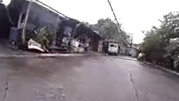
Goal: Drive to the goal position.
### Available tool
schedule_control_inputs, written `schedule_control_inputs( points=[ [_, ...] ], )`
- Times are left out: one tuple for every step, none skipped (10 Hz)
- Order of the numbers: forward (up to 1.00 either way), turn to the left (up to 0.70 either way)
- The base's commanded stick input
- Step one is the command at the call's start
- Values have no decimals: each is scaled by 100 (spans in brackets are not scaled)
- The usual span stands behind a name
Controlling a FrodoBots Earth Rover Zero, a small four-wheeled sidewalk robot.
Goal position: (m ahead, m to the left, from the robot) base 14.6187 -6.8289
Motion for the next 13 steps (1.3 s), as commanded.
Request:
schedule_control_inputs(
  points=[
    [100,0],
    [100,0],
    [100,0],
    [100,0],
    [100,0],
    [100,-27],
    [100,-2],
    [100,0],
    [100,0],
    [100,0],
    [100,0],
    [100,0],
    [100,0]
  ],
)
